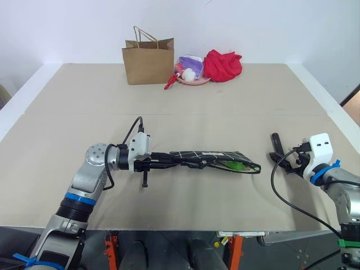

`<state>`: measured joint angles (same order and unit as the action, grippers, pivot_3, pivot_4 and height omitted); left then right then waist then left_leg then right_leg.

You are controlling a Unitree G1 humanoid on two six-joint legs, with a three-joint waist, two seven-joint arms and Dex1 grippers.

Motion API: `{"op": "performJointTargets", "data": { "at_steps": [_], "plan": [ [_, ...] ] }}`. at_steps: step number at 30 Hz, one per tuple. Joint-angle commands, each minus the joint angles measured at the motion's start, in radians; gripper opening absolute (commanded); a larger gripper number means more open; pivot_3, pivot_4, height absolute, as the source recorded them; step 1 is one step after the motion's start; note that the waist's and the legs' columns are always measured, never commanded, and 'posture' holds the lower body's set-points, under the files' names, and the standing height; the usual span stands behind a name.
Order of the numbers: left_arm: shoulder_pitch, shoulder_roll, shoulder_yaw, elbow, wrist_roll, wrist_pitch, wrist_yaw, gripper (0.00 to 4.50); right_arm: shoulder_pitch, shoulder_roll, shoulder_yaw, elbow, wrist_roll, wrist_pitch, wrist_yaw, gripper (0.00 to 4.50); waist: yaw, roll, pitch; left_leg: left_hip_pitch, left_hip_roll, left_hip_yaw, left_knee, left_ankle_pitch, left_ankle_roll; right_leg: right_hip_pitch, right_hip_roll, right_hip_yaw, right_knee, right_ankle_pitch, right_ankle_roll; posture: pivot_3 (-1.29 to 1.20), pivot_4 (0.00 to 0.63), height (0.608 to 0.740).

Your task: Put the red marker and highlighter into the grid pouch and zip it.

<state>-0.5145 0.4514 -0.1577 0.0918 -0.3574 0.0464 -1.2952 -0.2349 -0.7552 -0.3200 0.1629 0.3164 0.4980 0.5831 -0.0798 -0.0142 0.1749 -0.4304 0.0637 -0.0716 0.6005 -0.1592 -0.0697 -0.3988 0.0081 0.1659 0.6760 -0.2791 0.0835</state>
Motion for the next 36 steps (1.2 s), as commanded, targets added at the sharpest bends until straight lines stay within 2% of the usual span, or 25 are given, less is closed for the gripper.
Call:
{"op": "performJointTargets", "data": {
  "at_steps": [1,36],
  "plan": [
    [-0.017,0.005,0.017,-0.016,-0.012,-0.009,0.002,0.0,-0.012,-0.01,-0.031,-0.013,0.002,-0.016,-0.005,4.47,0.0,0.0,0.0,0.0,0.0,0.0,0.0,0.0,0.0,0.0,0.0,0.0,0.0,0.0,0.0,0.0,0.15,0.74],
    [-0.017,0.005,0.017,-0.016,-0.012,-0.009,0.002,0.0,-0.013,-0.009,-0.032,-0.013,-0.001,-0.016,-0.004,4.47,0.0,0.0,0.0,0.0,0.0,0.0,0.0,0.0,0.0,0.0,0.0,0.0,0.0,0.0,0.0,0.0,0.15,0.74]
  ]
}}
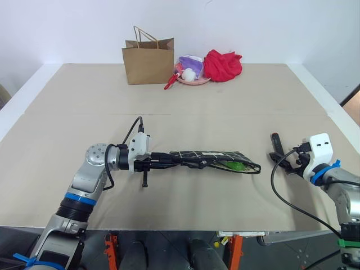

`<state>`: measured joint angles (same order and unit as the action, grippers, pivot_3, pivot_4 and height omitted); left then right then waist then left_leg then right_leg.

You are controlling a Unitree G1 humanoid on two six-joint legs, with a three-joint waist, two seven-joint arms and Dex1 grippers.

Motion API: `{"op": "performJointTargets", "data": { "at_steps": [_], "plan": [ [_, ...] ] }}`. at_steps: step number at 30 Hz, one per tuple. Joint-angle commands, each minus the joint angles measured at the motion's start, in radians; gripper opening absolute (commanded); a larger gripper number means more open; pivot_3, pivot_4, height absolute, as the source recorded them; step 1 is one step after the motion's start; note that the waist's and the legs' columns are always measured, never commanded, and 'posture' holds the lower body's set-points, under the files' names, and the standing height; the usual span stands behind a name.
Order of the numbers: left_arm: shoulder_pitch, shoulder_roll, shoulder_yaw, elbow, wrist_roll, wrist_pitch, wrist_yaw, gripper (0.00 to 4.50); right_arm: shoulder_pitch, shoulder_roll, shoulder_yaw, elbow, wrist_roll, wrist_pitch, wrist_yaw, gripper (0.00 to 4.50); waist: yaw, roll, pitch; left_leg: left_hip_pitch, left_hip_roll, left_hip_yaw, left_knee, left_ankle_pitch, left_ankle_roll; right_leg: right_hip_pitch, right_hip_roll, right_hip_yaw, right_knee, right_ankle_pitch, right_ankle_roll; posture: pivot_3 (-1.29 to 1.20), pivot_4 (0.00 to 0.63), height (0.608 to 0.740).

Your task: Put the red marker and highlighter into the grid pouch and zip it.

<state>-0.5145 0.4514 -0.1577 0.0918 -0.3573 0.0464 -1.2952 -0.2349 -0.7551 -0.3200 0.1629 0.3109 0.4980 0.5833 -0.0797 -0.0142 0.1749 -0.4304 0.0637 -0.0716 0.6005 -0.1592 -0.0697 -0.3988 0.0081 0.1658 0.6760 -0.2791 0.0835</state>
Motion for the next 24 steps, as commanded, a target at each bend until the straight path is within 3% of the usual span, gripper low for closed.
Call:
{"op": "performJointTargets", "data": {
  "at_steps": [1,24],
  "plan": [
    [-0.017,0.005,0.017,-0.016,-0.012,-0.009,0.002,0.0,-0.013,-0.009,-0.032,-0.013,0.005,-0.016,-0.004,4.47,0.0,0.0,0.0,0.0,0.0,0.0,0.0,0.0,0.0,0.0,0.0,0.0,0.0,0.0,0.0,0.0,0.15,0.74],
    [-0.017,0.005,0.017,-0.016,-0.012,-0.009,0.002,0.0,-0.013,-0.009,-0.032,-0.013,0.005,-0.016,-0.004,4.47,0.0,0.0,0.0,0.0,0.0,0.0,0.0,0.0,0.0,0.0,0.0,0.0,0.0,0.0,0.0,0.0,0.15,0.74]
  ]
}}
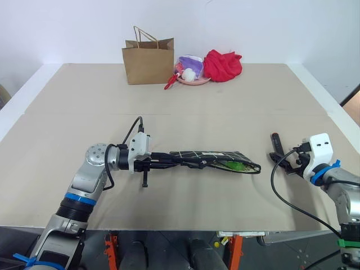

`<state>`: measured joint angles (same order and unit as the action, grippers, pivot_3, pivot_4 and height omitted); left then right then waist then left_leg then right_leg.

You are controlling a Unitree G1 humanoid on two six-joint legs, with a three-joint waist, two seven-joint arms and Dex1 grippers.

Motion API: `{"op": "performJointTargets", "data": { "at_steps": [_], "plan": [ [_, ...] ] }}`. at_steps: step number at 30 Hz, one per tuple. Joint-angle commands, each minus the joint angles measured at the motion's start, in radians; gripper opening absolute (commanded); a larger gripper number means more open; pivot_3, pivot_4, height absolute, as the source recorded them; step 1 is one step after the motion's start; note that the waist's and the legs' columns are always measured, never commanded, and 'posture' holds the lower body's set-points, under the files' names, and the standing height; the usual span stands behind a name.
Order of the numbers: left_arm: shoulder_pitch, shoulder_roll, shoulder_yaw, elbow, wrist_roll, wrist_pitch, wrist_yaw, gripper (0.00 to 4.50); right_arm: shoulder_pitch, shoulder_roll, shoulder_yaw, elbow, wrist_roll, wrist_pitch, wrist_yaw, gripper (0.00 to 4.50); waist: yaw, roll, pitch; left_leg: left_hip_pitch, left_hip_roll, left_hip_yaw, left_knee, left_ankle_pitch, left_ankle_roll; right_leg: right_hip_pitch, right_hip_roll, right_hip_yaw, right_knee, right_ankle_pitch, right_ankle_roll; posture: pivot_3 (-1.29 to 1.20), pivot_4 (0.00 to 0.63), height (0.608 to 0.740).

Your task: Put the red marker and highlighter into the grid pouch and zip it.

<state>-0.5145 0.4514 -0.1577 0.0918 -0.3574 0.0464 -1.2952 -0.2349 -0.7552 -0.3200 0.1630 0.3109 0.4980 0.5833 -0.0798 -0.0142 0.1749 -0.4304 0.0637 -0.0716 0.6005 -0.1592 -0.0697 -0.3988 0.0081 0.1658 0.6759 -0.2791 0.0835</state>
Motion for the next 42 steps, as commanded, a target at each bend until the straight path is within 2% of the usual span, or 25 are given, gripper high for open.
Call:
{"op": "performJointTargets", "data": {
  "at_steps": [1,13,15,18,38,41,42],
  "plan": [
    [-0.017,0.005,0.017,-0.016,-0.012,-0.009,0.002,0.0,-0.013,-0.009,-0.032,-0.013,0.005,-0.016,-0.004,4.47,0.0,0.0,0.0,0.0,0.0,0.0,0.0,0.0,0.0,0.0,0.0,0.0,0.0,0.0,0.0,0.0,0.15,0.74],
    [-0.017,0.005,0.017,-0.016,-0.012,-0.009,0.002,0.0,-0.013,-0.009,-0.032,-0.013,0.005,-0.016,-0.004,4.47,0.0,0.0,0.0,0.0,0.0,0.0,0.0,0.0,0.0,0.0,0.0,0.0,0.0,0.0,0.0,0.0,0.15,0.74],
    [-0.022,0.001,0.018,-0.02,-0.005,-0.013,0.017,0.0,0.016,0.127,-0.057,-0.06,0.033,0.112,-0.167,3.96,0.0,-0.004,-0.002,0.0,0.0,0.0,0.0,0.0,0.0,0.0,0.0,0.0,0.0,0.0,0.0,0.0,0.15,0.74],
    [-0.024,-0.002,0.016,-0.024,0.003,-0.017,0.031,0.0,-0.02,0.208,-0.096,-0.096,0.062,0.204,-0.254,3.96,-0.008,-0.003,-0.002,0.001,0.001,-0.002,0.0,0.0,0.0,0.001,0.001,-0.001,0.002,0.0,-0.001,0.0,0.15,0.74],
    [-0.041,0.003,0.024,-0.006,-0.001,-0.018,0.039,0.0,-0.006,0.217,-0.078,-0.17,0.042,0.221,-0.286,3.96,-0.009,-0.004,-0.002,0.002,0.001,-0.002,0.0,0.001,0.0,0.003,0.001,-0.001,0.002,0.0,-0.001,0.0,0.15,0.74],
    [-0.045,0.005,0.025,0.002,0.0,-0.02,0.038,0.0,0.005,0.229,-0.081,-0.185,0.049,0.236,-0.298,3.12,-0.009,-0.004,-0.002,0.002,0.001,-0.002,0.0,0.001,0.0,0.002,0.001,-0.001,0.002,0.0,-0.001,0.0,0.15,0.74],
    [-0.046,0.005,0.025,0.003,0.0,-0.02,0.038,0.0,0.01,0.23,-0.08,-0.189,0.05,0.239,-0.299,2.6,-0.009,-0.004,-0.002,0.002,0.001,-0.002,0.0,0.001,0.0,0.002,0.001,-0.001,0.002,0.0,-0.001,0.0,0.15,0.74]
  ]
}}
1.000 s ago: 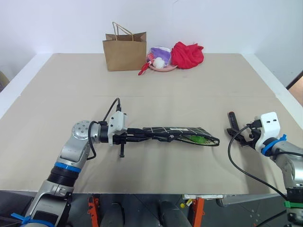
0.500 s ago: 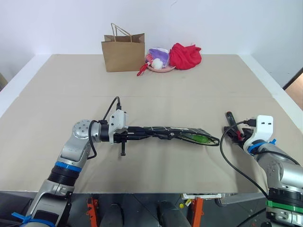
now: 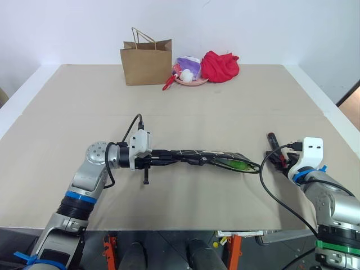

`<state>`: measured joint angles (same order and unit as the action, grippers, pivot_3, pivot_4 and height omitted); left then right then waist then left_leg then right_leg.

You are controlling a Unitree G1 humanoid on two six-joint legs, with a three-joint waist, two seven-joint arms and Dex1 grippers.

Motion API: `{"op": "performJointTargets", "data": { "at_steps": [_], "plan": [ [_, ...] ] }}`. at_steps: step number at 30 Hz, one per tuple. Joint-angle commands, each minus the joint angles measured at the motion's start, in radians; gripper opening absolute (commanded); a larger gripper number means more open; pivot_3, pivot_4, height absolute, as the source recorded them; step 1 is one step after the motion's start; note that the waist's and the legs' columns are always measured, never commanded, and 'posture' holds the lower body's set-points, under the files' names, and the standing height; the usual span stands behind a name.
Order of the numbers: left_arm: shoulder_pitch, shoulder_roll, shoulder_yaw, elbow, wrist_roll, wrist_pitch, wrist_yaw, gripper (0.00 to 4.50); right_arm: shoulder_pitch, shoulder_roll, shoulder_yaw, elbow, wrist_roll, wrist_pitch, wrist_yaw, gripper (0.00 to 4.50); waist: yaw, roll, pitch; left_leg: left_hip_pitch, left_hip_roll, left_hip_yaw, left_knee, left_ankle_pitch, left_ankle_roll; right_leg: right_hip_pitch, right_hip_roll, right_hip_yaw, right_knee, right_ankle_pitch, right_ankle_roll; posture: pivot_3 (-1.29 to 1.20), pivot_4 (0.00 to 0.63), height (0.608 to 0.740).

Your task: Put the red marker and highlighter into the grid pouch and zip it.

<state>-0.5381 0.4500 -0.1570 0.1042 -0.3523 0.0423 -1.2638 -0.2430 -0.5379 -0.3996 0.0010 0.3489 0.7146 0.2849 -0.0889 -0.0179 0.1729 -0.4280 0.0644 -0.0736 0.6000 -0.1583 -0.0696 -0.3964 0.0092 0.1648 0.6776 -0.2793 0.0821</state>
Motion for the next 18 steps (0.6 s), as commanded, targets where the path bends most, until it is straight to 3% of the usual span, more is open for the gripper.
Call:
{"op": "performJointTargets", "data": {
  "at_steps": [1,4,11,18],
  "plan": [
    [-0.022,0.007,0.024,-0.01,-0.006,-0.016,0.007,0.0,0.024,0.014,0.0,-0.032,0.013,0.027,-0.003,2.07,-0.001,0.0,0.0,0.0,0.0,0.0,0.0,0.0,0.0,0.0,0.0,0.0,0.0,0.0,0.0,0.0,0.15,0.74],
    [-0.021,0.008,0.024,-0.01,-0.006,-0.016,0.007,0.0,0.034,0.012,0.005,-0.043,0.009,0.032,-0.003,0.58,-0.001,0.0,0.0,0.0,0.0,0.0,0.0,0.0,0.0,0.0,0.0,0.0,0.0,0.0,0.0,0.0,0.15,0.74],
    [-0.024,0.009,0.023,-0.004,-0.004,-0.019,0.006,0.0,0.041,-0.022,0.04,-0.044,-0.015,-0.037,0.055,0.55,-0.001,0.0,0.0,0.0,0.0,0.0,0.0,0.0,0.0,0.0,0.0,0.0,0.0,0.0,0.0,0.0,0.15,0.74],
    [-0.01,0.012,0.018,-0.017,-0.005,-0.017,0.003,0.0,-0.058,-0.262,0.048,-0.074,0.115,-0.132,0.485,0.55,-0.002,0.004,0.003,-0.001,-0.001,0.001,0.0,0.0,0.0,-0.001,-0.001,0.001,0.0,0.0,0.001,0.0,0.15,0.74]
  ]
}}
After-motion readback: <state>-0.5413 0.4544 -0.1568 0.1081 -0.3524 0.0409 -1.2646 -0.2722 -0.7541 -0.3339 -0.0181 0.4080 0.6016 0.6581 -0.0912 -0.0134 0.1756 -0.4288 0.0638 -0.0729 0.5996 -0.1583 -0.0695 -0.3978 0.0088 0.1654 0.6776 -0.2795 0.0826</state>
